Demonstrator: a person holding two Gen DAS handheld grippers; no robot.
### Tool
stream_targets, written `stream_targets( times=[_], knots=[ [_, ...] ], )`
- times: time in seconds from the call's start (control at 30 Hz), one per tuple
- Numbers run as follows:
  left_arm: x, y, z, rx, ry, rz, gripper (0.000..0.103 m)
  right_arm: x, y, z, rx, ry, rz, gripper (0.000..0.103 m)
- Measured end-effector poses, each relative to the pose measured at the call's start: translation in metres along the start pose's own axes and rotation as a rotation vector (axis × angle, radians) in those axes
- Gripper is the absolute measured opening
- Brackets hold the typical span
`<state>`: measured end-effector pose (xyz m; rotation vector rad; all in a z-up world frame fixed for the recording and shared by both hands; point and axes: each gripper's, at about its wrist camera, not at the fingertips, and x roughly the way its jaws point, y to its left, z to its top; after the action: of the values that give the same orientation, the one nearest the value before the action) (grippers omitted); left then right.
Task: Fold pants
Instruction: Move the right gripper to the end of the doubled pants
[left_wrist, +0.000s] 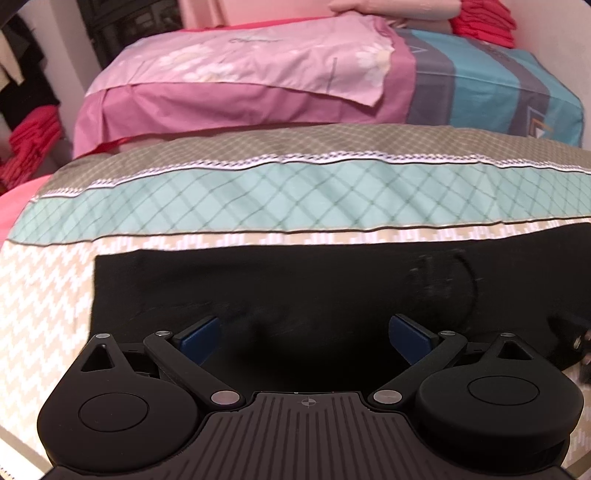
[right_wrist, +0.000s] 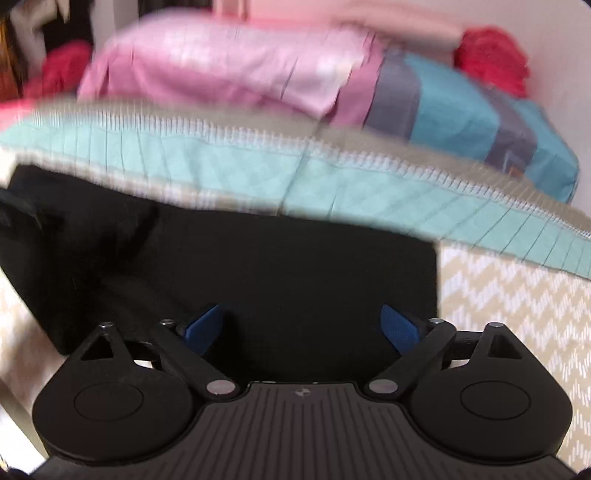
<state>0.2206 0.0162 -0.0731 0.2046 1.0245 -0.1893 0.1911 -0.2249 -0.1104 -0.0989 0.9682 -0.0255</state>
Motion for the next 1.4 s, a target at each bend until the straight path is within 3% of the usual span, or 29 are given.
stream_targets(
  times=[0.13,0.3,0.43,0.53,0.6,0.77,0.9,1.07,1.17,1.2,1.27,1.33,1.4],
  knots=[
    [-0.001,0.021,-0.007,-0.028,0.005,0.027,0.103,-0.007,0.013,0.007,-0.048,-0.023,-0.047,0.095],
    [0.0,0.052,-0.019,-0.094,0.028,0.062,0.103,-0.012,0.038,0.018,-0.098,-0.077,-0.017,0.095],
    [-0.001,0.077,-0.031,-0.142,0.057,0.096,0.103,0.003,0.069,0.02,-0.197,0.056,0.032,0.092],
    [-0.004,0.098,-0.044,-0.172,0.075,0.138,0.103,-0.012,0.094,0.023,-0.302,-0.043,-0.052,0.092],
    [-0.008,0.116,-0.054,-0.198,0.088,0.175,0.103,-0.024,0.113,0.029,-0.35,-0.113,-0.033,0.092],
    [-0.025,0.175,-0.097,-0.364,0.099,0.247,0.103,-0.043,0.189,0.04,-0.447,-0.228,0.146,0.093],
    [-0.043,0.213,-0.137,-0.472,0.109,0.332,0.103,-0.035,0.269,0.041,-0.527,-0.237,0.232,0.094],
    [-0.061,0.238,-0.175,-0.543,0.12,0.386,0.103,-0.004,0.354,0.033,-0.676,-0.285,0.159,0.091],
    [-0.067,0.242,-0.186,-0.566,0.111,0.386,0.103,0.016,0.383,0.041,-0.702,-0.298,0.085,0.088],
    [-0.069,0.241,-0.188,-0.575,0.107,0.383,0.103,0.018,0.384,0.045,-0.677,-0.307,0.087,0.085],
    [-0.071,0.24,-0.19,-0.589,0.089,0.36,0.103,0.023,0.382,0.058,-0.621,-0.251,0.173,0.038],
    [-0.069,0.236,-0.187,-0.588,0.07,0.33,0.103,0.021,0.376,0.069,-0.595,-0.211,0.217,0.022],
    [-0.065,0.228,-0.178,-0.57,0.049,0.295,0.103,0.011,0.356,0.088,-0.492,-0.169,0.299,0.018]
  ],
)
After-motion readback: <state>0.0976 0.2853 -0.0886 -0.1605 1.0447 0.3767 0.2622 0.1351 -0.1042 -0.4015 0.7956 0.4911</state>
